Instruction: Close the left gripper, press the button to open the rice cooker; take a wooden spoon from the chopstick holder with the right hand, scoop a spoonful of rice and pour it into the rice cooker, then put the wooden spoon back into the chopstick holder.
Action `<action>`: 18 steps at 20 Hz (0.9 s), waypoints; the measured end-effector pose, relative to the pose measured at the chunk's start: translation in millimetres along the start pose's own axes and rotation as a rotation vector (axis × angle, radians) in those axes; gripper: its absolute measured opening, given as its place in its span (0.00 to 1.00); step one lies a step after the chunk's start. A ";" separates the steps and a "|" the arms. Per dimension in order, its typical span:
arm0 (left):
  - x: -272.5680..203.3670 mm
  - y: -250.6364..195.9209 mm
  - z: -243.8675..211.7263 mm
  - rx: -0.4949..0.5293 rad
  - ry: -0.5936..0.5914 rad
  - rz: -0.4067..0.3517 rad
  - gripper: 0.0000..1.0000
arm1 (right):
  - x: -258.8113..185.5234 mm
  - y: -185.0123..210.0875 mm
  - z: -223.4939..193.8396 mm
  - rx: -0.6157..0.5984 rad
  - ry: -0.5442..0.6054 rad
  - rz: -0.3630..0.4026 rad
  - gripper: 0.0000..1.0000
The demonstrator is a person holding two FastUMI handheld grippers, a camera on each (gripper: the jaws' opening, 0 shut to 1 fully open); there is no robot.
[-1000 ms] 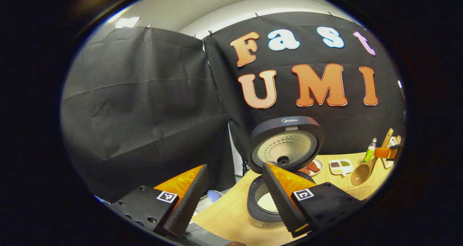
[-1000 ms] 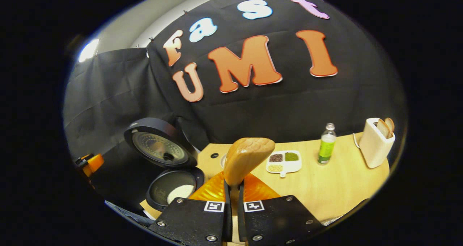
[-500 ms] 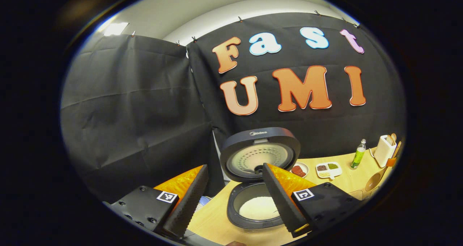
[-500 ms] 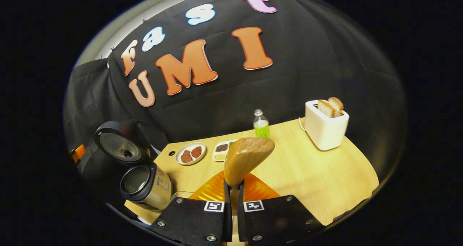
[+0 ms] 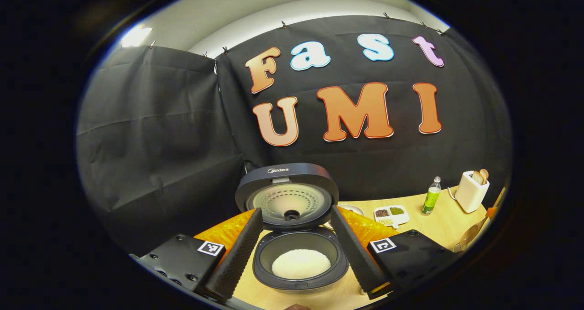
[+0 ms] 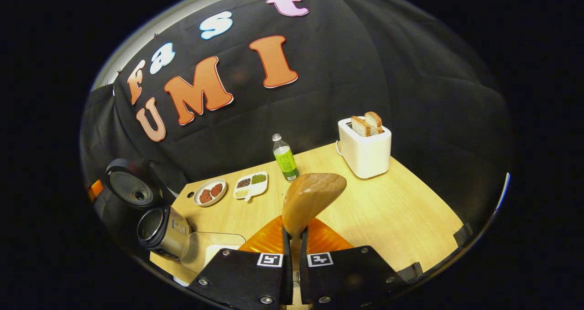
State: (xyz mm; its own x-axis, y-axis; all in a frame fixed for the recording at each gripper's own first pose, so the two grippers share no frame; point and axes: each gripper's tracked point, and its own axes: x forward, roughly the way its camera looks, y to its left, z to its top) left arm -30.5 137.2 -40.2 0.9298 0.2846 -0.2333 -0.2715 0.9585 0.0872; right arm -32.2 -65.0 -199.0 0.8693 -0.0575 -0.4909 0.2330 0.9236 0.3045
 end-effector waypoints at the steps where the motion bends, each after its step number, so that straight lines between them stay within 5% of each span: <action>1: 0.5 -3.3 1.6 0.007 -0.003 -0.004 1.00 | -1.7 -3.9 -5.2 -0.002 0.008 -0.007 0.06; 6: 3.6 -8.8 6.8 0.032 -0.009 -0.012 1.00 | 3.4 -10.1 -34.9 0.013 0.061 -0.015 0.06; 7: 4.8 -8.4 8.8 0.032 -0.011 -0.012 0.93 | 6.0 -10.0 -42.6 0.004 0.075 -0.019 0.06; 12: 18.1 0.3 13.4 0.033 -0.017 -0.008 0.93 | 14.8 -5.6 -61.0 -0.013 0.106 -0.026 0.06; 13: 23.2 2.8 16.3 0.024 -0.020 -0.011 1.00 | 15.9 -6.4 -63.2 -0.015 0.110 -0.031 0.05; 16: 37.2 16.0 28.8 -0.007 -0.028 -0.012 1.00 | 16.5 -10.6 -72.5 -0.019 0.132 -0.047 0.05; 17: 43.2 21.8 35.2 -0.016 -0.035 -0.008 0.93 | 16.4 -11.7 -75.5 -0.015 0.141 -0.052 0.05; 18: 49.3 26.9 41.3 -0.028 -0.043 -0.006 1.00 | 14.1 -14.2 -78.0 -0.009 0.148 -0.060 0.05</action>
State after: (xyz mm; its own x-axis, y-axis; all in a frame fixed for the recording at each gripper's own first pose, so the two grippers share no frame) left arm 18.3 176.3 -9.3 0.9411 0.2784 -0.1921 -0.2722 0.9605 0.0583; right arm -57.2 -49.3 -273.9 0.7801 -0.0569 -0.6231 0.2782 0.9235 0.2641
